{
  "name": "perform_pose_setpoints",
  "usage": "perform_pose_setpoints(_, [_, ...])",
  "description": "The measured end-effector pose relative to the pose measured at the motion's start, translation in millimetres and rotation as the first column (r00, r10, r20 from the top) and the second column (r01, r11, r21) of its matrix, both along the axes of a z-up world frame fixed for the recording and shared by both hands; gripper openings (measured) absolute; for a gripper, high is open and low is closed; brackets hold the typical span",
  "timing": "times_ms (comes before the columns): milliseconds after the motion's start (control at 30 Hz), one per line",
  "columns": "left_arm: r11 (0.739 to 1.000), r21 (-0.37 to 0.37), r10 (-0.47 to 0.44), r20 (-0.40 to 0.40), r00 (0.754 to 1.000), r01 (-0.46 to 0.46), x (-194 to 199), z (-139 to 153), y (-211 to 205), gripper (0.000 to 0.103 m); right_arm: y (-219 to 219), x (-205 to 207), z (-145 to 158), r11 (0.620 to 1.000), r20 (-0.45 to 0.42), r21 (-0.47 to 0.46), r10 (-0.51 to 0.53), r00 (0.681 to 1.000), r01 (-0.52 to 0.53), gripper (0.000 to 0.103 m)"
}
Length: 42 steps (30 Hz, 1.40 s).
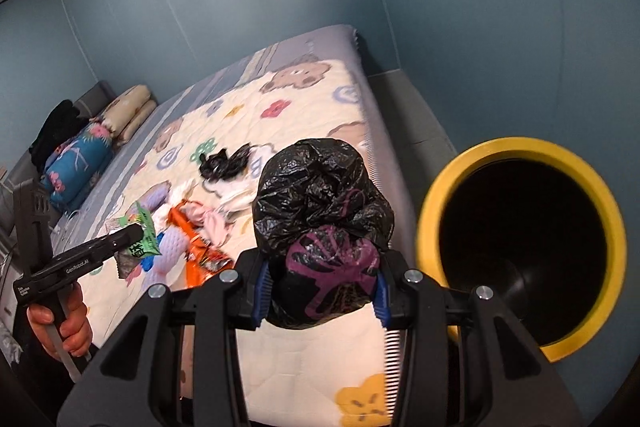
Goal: Collect trash
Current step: 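Carry the wrapper and black bag over the yellow-rimmed bin with both tools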
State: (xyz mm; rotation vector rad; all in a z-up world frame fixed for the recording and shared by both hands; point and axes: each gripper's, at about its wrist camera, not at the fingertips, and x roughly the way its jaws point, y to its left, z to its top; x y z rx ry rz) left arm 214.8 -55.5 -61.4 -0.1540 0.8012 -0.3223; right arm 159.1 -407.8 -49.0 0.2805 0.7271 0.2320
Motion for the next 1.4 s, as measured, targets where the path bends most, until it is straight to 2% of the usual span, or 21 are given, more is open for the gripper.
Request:
perform_pose_setpoints(233, [0.993,0.0,-0.119,0.013,0.993,0.119,22.0,4.1,-62.9,0.023,-43.8,-3.8,11.3,0.995,0.008,-0.016,-0.096,0.995,0.096,0.038])
perform_pose_setpoints(433, [0.969,-0.007,-0.245,0.029,0.969,0.245,37.1,7.1,-125.5,0.023,-84.4,-7.5,24.4,0.981,0.027,-0.033,-0.19,0.981,0.191,0.038])
perform_pose_setpoints(667, [0.942,-0.023,-0.334,0.005,0.942,0.334,54.2,-2.2,-180.6,0.024,-112.3,-1.4,32.4,0.966,0.037,-0.05,-0.252,0.967,0.253,0.039])
perform_pose_setpoints(1000, [0.908,-0.026,-0.418,-0.009,0.908,0.418,74.7,-24.1,-245.1,0.024,-146.7,21.5,6.3,0.952,-0.028,-0.019,-0.305,0.952,0.305,0.039])
perform_pose_setpoints(1167, [0.894,-0.044,-0.447,-0.041,0.894,0.445,79.8,-35.8,-270.9,0.024,-162.3,33.0,-6.7,0.944,-0.057,-0.007,-0.331,0.942,0.331,0.039])
perform_pose_setpoints(1333, [0.885,-0.062,-0.465,-0.058,0.884,0.461,82.0,-42.5,-285.8,0.027,-171.9,42.8,-13.3,0.934,-0.07,-0.001,-0.357,0.931,0.358,0.042])
perform_pose_setpoints(1400, [0.883,-0.066,-0.468,-0.058,0.882,0.465,79.5,-42.8,-288.5,0.035,-176.5,43.5,-13.8,0.93,-0.069,0.0,-0.367,0.928,0.368,0.044])
